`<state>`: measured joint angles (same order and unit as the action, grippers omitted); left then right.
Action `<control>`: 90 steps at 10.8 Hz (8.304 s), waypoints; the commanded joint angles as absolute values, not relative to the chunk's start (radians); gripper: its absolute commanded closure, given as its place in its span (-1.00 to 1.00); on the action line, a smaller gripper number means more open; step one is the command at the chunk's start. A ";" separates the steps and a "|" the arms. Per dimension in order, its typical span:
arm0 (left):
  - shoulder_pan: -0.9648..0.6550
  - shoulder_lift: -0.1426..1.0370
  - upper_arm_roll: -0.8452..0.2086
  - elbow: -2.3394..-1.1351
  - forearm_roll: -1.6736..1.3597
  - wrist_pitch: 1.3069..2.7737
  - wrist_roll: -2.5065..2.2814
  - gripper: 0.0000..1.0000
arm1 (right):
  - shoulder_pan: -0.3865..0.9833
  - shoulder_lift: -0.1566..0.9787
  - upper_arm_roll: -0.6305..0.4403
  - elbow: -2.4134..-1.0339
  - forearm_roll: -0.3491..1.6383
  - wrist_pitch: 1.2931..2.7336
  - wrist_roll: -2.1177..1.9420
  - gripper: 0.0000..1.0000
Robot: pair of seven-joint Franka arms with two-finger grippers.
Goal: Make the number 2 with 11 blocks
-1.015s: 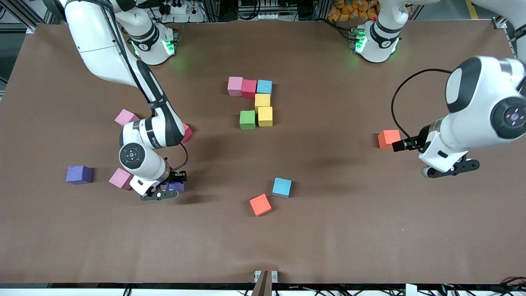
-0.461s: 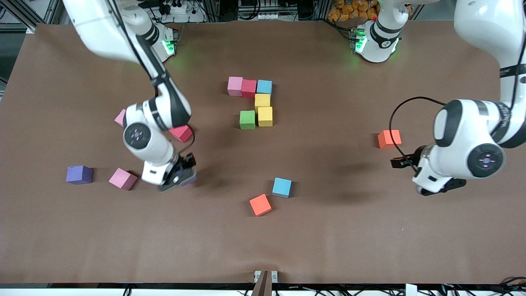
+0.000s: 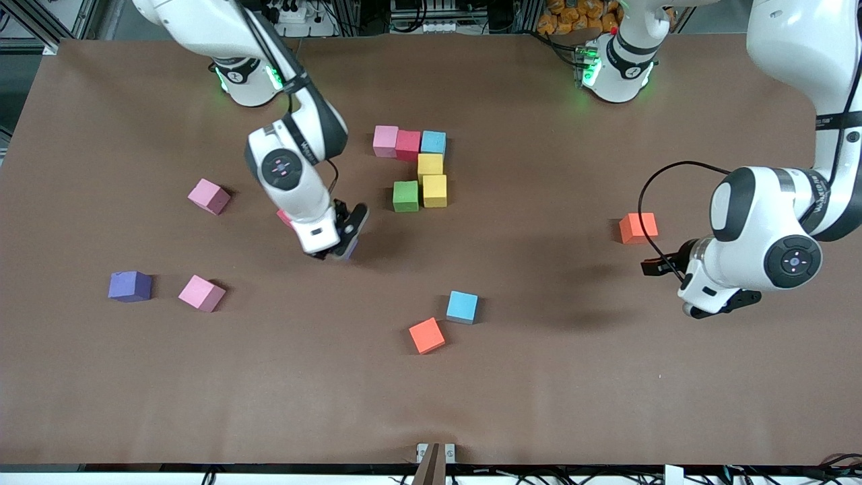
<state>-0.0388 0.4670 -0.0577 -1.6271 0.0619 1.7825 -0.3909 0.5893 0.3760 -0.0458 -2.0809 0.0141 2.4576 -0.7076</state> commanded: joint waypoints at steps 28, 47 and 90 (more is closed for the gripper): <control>0.040 0.331 -0.064 -2.204 -0.044 2.272 -0.345 -1.00 | 0.871 0.380 -0.048 -2.224 -0.060 2.580 -0.698 0.18; 0.037 0.256 -0.097 -2.316 -0.040 2.391 -0.345 -1.00 | 0.815 0.255 -0.046 -2.243 -0.057 2.439 -0.698 -1.00; 0.061 0.333 -0.100 -2.269 0.034 2.385 -0.045 -1.00 | 0.465 0.299 -0.055 -2.345 -0.048 2.483 -0.451 -0.77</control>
